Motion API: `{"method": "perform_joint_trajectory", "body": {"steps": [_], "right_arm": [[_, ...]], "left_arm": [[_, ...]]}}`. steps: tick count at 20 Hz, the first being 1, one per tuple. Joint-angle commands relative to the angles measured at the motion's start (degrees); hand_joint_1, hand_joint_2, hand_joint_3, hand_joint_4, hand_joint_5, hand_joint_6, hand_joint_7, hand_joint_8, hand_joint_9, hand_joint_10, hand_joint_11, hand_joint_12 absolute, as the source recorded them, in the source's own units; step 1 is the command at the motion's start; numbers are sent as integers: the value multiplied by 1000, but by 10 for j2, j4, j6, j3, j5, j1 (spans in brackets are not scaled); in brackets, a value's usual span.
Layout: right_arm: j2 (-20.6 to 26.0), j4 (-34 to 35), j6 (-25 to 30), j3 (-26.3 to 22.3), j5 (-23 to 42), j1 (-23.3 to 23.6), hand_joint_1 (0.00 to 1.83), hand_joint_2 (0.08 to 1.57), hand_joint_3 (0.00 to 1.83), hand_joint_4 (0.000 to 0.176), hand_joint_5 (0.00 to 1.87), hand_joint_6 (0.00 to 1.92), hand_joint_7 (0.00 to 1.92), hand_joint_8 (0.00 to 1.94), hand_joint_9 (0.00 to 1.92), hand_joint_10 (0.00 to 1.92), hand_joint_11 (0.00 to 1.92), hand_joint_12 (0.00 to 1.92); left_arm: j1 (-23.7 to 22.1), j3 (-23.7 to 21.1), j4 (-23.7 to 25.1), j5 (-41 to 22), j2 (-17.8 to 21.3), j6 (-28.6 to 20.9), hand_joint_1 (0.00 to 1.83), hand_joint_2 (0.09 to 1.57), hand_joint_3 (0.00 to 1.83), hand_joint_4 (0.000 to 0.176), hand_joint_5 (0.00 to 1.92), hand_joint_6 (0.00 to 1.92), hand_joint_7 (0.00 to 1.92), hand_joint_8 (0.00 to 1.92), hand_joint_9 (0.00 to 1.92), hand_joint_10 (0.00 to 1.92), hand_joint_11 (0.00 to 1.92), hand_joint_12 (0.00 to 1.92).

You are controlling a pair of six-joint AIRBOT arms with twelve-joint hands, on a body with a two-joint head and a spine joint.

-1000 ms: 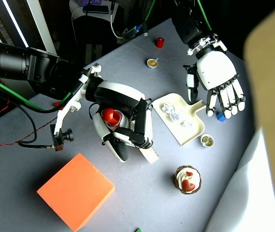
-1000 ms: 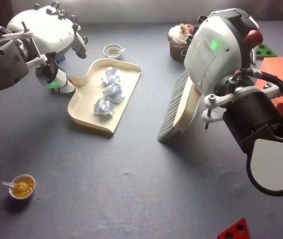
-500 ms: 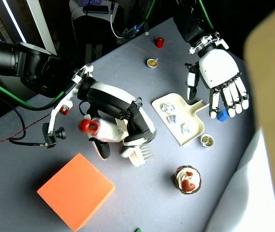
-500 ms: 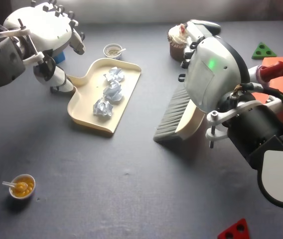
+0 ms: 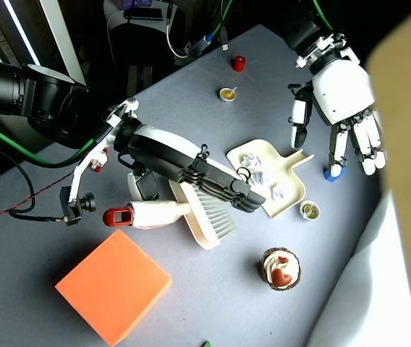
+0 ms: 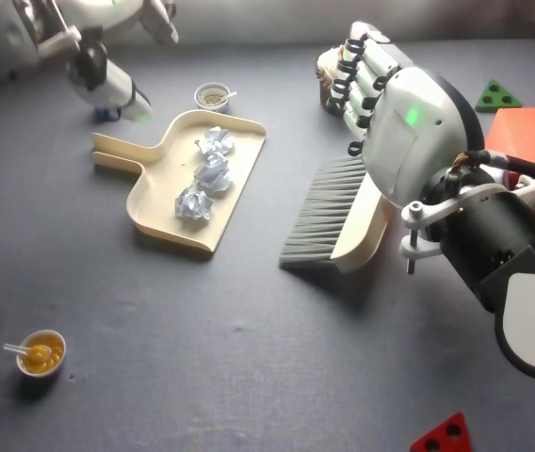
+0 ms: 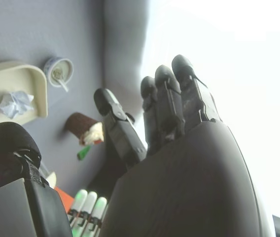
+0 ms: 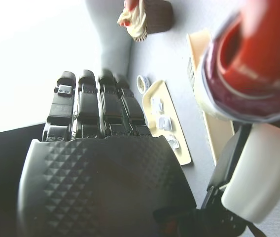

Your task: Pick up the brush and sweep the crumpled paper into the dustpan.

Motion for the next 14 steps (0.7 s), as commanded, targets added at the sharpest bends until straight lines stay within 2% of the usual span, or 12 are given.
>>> {"method": "perform_joint_trajectory", "body": {"steps": [1, 2, 4, 5, 7, 8, 9, 12, 13, 14], "right_arm": [[8, -43, -8, -5, -40, 17, 477, 687, 3, 0, 0, 0, 0, 0, 0, 0, 0, 0], [10, -35, -10, -7, -36, 21, 467, 690, 4, 0, 0, 0, 0, 0, 0, 0, 0, 0], [17, -9, -14, -14, -19, 33, 486, 689, 2, 0, 0, 0, 0, 0, 0, 0, 0, 0], [19, 5, -16, -15, -10, 39, 464, 692, 3, 0, 0, 0, 0, 0, 0, 0, 0, 0], [18, 6, -16, -12, -10, 39, 449, 696, 4, 0, 0, 0, 0, 0, 0, 0, 0, 0], [17, 7, -16, -8, -10, 39, 435, 680, 0, 0, 0, 0, 0, 0, 0, 0, 0, 0], [16, 11, -15, -5, -11, 40, 435, 680, 0, 0, 0, 0, 0, 0, 0, 0, 0, 0], [18, 55, -18, 3, 4, 65, 444, 662, 0, 0, 0, 0, 0, 0, 0, 0, 29, 13], [29, 89, -21, -4, 38, 84, 444, 662, 0, 0, 0, 0, 0, 0, 0, 0, 29, 13], [45, 130, -24, -16, 79, 110, 424, 682, 1, 0, 0, 0, 0, 0, 0, 0, 42, 18]], "left_arm": [[-9, -2, 8, -45, 8, 3, 879, 933, 0, 148, 711, 5, 258, 5, 223, 10, 48, 378], [-13, -8, 8, -43, 11, 3, 886, 935, 1, 140, 712, 4, 257, 4, 217, 7, 47, 380], [-19, -24, 8, -41, 19, 6, 845, 950, 1, 154, 682, 0, 275, 0, 247, 0, 62, 426], [-22, -33, 4, -38, 22, 10, 855, 958, 3, 133, 678, 0, 287, 1, 251, 0, 45, 437], [-23, -45, -4, -37, 27, 10, 844, 972, 2, 130, 659, 0, 300, 1, 252, 0, 8, 456], [-23, -54, -11, -39, 31, 11, 872, 957, 0, 118, 686, 1, 311, 0, 273, 1, 1, 504], [-24, -59, -18, -42, 33, 20, 872, 957, 0, 118, 686, 1, 311, 0, 273, 1, 1, 504], [-27, -68, -24, -35, 34, 27, 876, 942, 0, 89, 698, 0, 286, 0, 239, 0, 0, 572], [-27, -69, -24, -35, 34, 27, 876, 942, 0, 89, 698, 0, 286, 0, 239, 0, 0, 572], [-27, -70, -26, -35, 34, 27, 778, 964, 6, 118, 637, 0, 302, 1, 265, 3, 0, 570]]}}
